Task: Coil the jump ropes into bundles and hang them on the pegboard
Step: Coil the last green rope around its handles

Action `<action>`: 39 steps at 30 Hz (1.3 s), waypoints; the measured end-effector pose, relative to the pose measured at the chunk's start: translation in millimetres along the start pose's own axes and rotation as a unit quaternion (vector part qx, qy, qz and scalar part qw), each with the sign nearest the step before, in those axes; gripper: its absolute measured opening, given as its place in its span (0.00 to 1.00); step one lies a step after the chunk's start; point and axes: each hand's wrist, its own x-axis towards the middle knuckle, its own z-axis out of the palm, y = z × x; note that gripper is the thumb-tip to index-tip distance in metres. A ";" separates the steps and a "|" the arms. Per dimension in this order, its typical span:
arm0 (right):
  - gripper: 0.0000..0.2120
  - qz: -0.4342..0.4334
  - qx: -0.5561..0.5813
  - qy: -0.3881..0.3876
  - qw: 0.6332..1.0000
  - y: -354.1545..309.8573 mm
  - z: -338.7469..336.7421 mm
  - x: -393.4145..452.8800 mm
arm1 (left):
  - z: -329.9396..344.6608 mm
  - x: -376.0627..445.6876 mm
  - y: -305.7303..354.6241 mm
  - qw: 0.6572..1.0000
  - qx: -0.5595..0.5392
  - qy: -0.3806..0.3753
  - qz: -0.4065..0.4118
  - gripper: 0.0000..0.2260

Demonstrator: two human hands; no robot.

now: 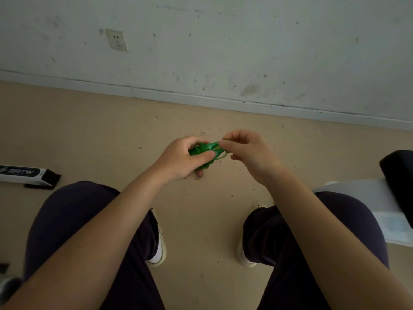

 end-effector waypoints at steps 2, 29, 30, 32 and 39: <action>0.08 -0.029 -0.067 0.010 0.997 1.4 0.4 -1.0 | -0.5 -0.4 -0.1 1.000 -0.003 0.004 -0.001 0.12; 0.16 -0.018 0.003 -0.083 0.996 -16.2 -16.3 -11.7 | -12.6 -9.3 -1.7 0.997 -0.042 -0.035 -0.047 0.11; 0.17 -0.021 -0.028 -0.093 0.995 -21.3 -18.1 -14.4 | -12.0 -11.0 -0.2 0.999 -0.009 -0.006 -0.036 0.10; 0.17 -0.005 -0.023 -0.085 0.996 -30.2 -26.3 -17.9 | -10.7 -18.6 5.4 1.000 0.005 -0.008 -0.012 0.10; 0.19 -0.007 -0.028 -0.019 0.999 -30.4 -20.0 -6.7 | -18.4 -27.7 13.5 0.995 0.096 0.004 0.015 0.12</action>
